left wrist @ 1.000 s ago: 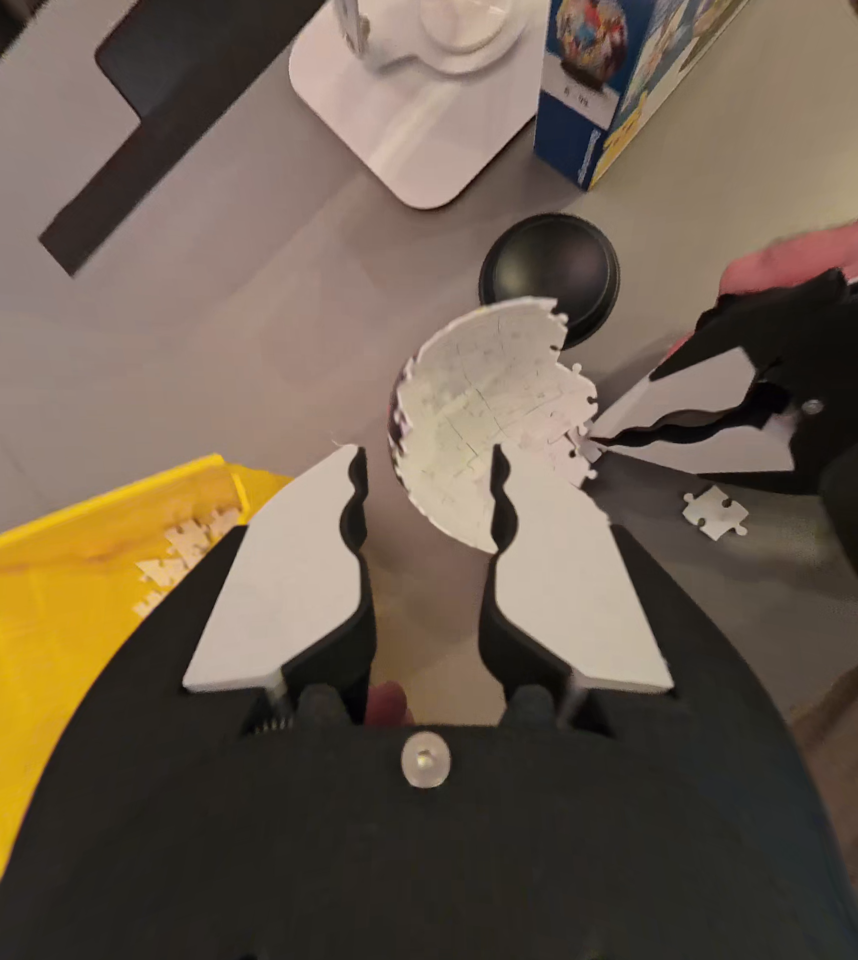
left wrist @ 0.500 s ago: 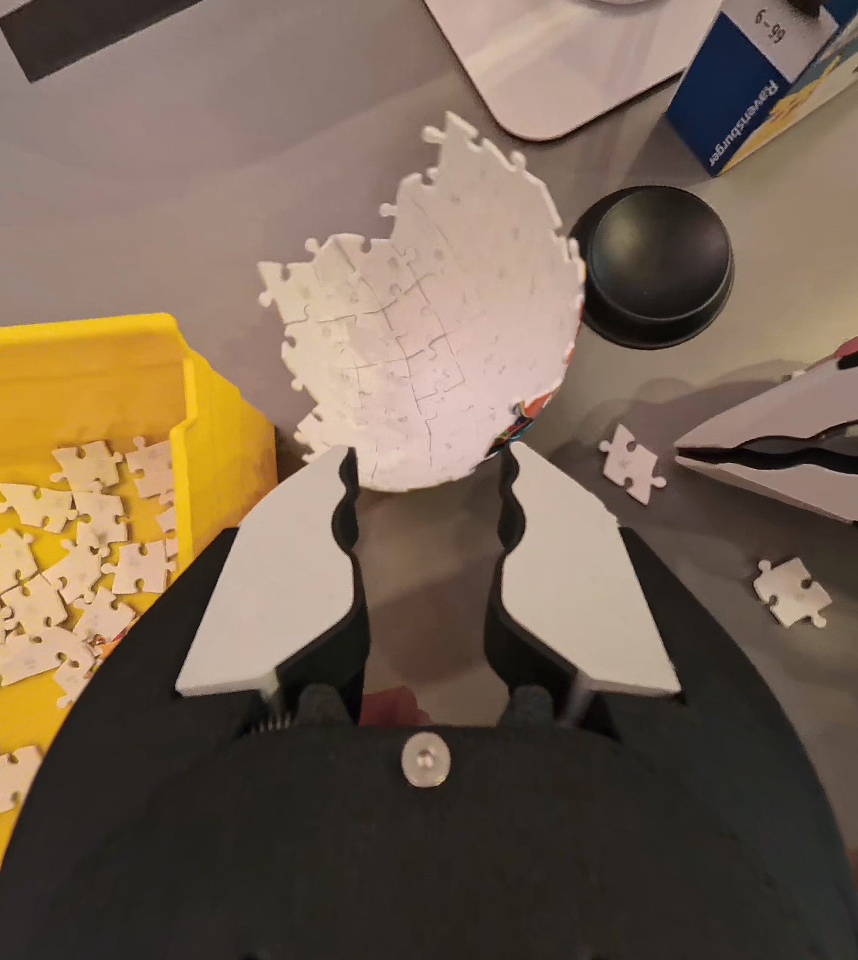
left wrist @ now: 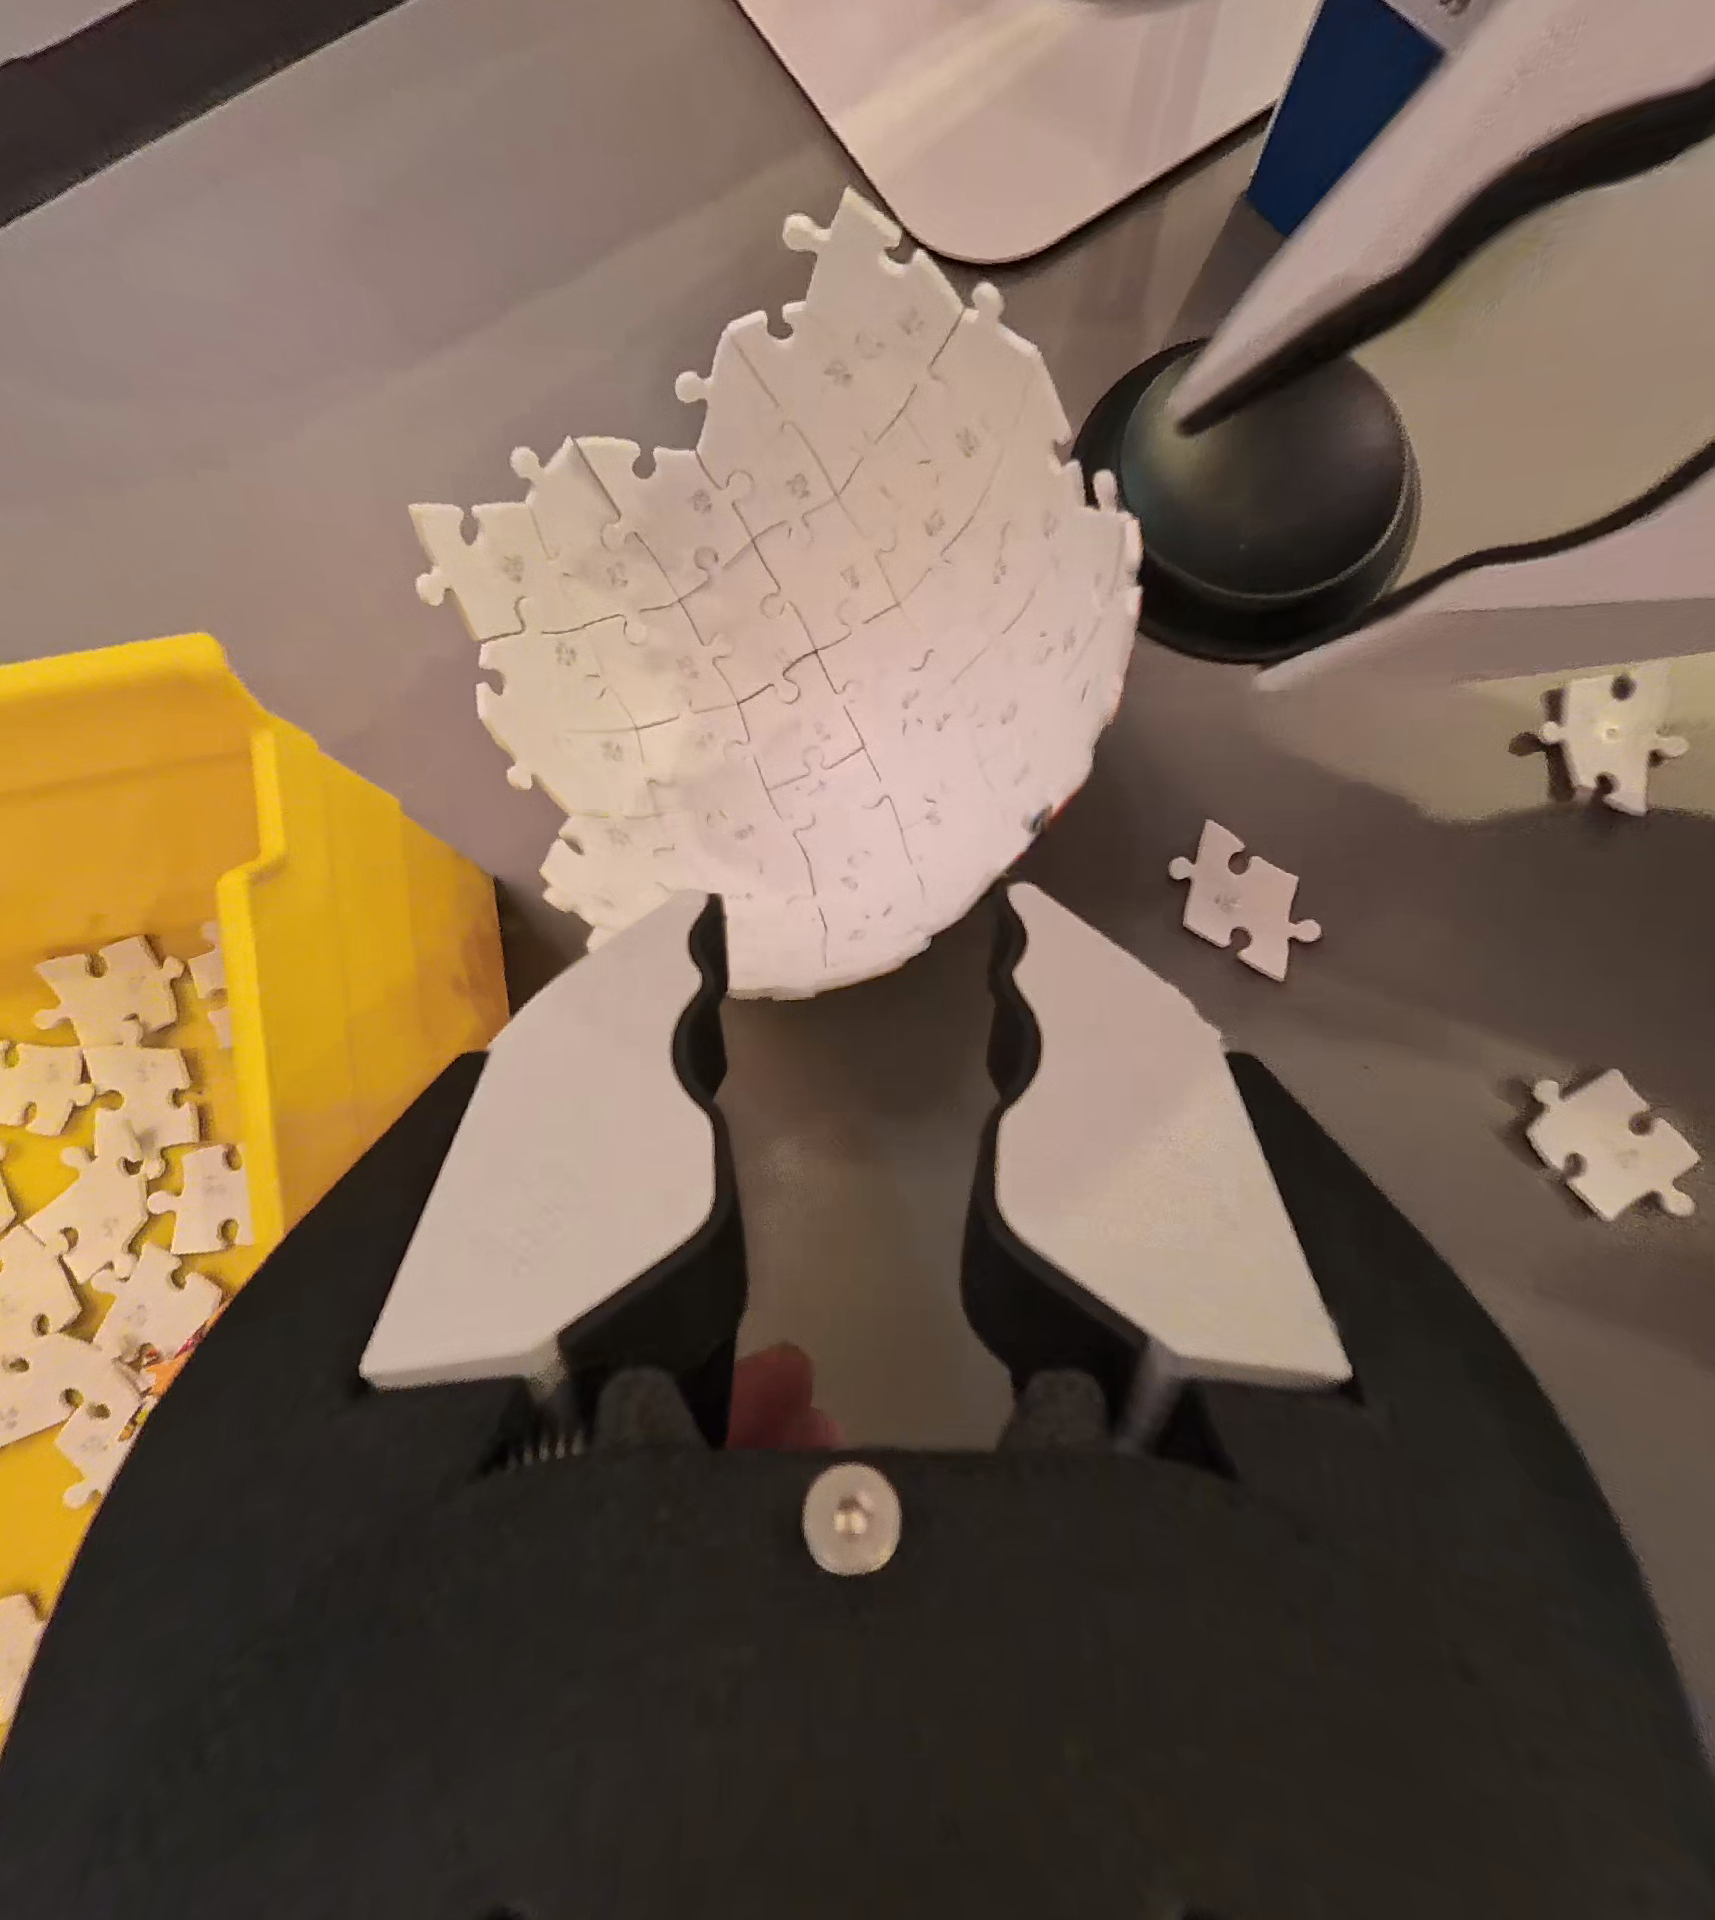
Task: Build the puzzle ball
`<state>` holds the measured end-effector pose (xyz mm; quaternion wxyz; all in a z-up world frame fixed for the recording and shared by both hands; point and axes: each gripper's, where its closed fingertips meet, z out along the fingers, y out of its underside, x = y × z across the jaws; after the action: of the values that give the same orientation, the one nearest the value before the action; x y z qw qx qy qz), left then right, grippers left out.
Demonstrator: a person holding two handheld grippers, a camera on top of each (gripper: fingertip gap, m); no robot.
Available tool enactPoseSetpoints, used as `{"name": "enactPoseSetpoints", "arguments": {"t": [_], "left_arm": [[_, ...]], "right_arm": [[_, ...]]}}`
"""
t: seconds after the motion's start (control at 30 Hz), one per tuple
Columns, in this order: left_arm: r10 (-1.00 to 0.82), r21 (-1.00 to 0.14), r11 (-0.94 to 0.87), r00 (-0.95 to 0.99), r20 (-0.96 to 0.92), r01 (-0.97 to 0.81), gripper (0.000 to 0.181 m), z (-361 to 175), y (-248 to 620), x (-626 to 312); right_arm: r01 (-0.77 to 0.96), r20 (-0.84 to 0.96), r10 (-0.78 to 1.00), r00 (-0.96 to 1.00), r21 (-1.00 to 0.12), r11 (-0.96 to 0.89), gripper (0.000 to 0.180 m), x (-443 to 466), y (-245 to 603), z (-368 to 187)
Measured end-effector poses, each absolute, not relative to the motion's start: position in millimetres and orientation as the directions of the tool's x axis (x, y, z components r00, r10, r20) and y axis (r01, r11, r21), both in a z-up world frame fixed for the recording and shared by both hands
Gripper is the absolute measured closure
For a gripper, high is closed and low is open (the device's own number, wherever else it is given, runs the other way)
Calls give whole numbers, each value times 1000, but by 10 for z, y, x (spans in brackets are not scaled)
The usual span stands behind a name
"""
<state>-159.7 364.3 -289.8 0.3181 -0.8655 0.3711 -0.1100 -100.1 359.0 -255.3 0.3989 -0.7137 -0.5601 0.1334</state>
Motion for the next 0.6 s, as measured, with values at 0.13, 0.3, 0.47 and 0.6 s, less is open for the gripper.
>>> {"name": "enactPoseSetpoints", "arguments": {"t": [0.13, 0.3, 0.47, 0.6], "left_arm": [[-723, -632, -506, 688, -59, -586, 133, -2916, 3625, -1616], [-741, -647, -508, 672, -10, -569, 133, -2863, 3572, -1655], [-745, -705, -509, 663, 73, -495, 134, -2571, 3594, -1637], [-717, -715, -486, 697, -2, -503, 133, -2461, 3788, -1613]], "right_arm": [[666, 144, 942, 303, -739, -101, 154, -1118, 3623, -2632], [663, 54, 950, 308, -728, -174, 161, -1065, 3603, -2829], [668, 37, 953, 301, -721, -183, 163, -1017, 3531, -2966], [667, 18, 956, 292, -720, -191, 166, -968, 3477, -3045]]}}
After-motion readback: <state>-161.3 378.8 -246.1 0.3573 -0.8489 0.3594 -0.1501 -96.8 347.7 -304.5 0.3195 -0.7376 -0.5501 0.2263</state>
